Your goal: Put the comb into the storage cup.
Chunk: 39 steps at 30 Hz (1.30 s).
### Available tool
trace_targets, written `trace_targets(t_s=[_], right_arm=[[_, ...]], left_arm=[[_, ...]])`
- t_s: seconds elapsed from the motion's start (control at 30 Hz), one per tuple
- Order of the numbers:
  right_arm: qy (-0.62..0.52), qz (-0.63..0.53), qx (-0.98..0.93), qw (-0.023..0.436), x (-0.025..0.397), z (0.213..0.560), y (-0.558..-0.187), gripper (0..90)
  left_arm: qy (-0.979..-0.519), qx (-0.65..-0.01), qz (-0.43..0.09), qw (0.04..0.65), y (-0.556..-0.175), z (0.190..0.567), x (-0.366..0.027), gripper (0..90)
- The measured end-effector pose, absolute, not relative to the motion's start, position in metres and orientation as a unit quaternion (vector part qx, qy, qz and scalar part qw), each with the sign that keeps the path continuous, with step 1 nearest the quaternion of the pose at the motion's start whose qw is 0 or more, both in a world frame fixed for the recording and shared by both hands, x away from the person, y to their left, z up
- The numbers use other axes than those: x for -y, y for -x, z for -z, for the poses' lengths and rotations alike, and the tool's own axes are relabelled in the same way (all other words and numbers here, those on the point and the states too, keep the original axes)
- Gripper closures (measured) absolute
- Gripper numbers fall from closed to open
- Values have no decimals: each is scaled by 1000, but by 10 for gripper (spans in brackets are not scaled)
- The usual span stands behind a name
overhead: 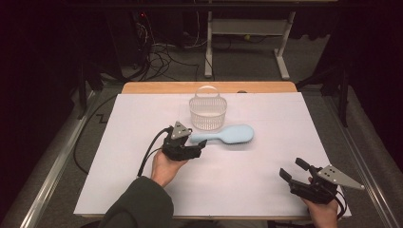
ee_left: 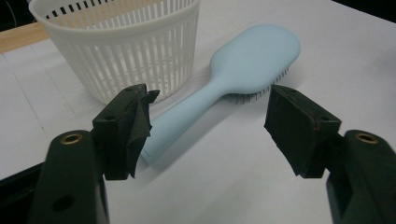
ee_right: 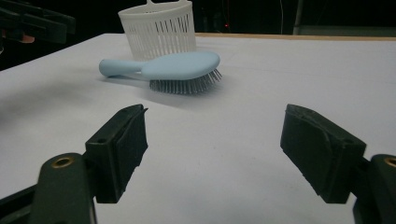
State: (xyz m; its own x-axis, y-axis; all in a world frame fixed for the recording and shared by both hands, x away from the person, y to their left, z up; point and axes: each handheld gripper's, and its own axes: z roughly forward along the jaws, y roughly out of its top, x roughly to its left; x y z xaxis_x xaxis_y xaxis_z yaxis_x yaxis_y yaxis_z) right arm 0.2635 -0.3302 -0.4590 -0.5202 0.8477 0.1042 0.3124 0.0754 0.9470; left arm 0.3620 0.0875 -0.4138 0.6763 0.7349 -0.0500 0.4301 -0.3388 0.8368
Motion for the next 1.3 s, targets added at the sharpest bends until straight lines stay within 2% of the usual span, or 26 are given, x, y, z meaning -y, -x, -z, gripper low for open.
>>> trace_targets(t_s=[0.47,1.07,1.3], right_arm=[[-419,-534,-690,253,330,459,-263,240],[-416,-534,-692,252,329,459,-263,244],[-414,-533,-693,251,329,459,-264,244]], left_arm=[[-814,-354,-166,430,-373,408,-72,317],[-824,-400,-140,376,-400,399,-71,337],[-818,-408,-146,379,-399,388,-80,345]])
